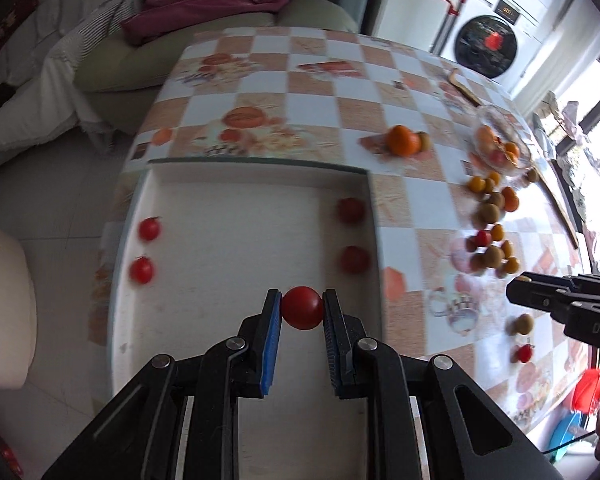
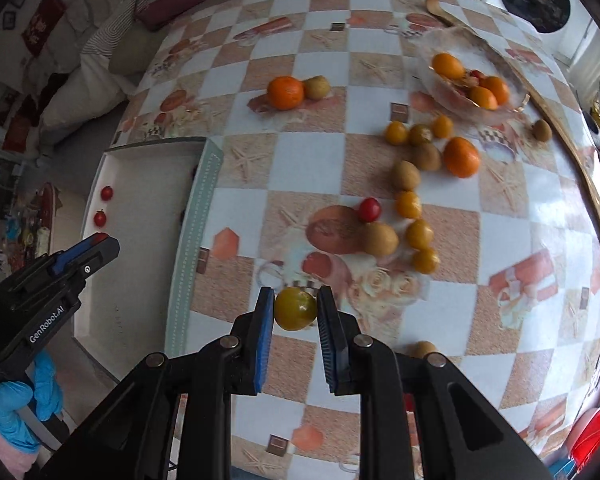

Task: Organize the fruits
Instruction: 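Carry both tomatoes into the white tray and open both grippers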

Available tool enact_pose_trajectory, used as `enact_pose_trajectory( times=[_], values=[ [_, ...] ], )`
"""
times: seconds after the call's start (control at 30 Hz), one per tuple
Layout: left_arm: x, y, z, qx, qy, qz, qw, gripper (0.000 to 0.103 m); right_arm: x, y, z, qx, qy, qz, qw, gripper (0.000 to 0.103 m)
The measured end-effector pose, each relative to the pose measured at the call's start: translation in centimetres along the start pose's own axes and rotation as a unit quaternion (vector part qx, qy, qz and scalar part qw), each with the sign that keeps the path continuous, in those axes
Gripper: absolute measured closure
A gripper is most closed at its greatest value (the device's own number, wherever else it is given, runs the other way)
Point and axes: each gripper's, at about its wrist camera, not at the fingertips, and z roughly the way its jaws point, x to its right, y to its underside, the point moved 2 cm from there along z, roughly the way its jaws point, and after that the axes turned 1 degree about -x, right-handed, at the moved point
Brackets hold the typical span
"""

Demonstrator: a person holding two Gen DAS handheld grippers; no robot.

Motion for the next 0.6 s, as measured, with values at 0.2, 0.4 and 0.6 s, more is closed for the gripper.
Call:
enact_pose_trajectory(
  times=[0.2,0.4,0.6],
  values=[
    [-4.4,0.4,1.4,-0.01,-0.021,-0.034,0.9992,0.081,-5.4,-2.7,2.1,-0.004,-0.016,-0.036,0.999,0.079],
    [-6.4,0.1,4.1,-0.027,-0.04,-0.038,0.9981,0.081,-9.6,-5.4,6.0,-0.025,-0.029,-0.051,0.998,0.079],
    [-7.4,-0.3,5.7,-0.036,-0.053,-0.042,0.997,0.081,-12.3,-7.6,9.4,-0.04,-0.024,-0.062,0.997,0.079]
  ],
)
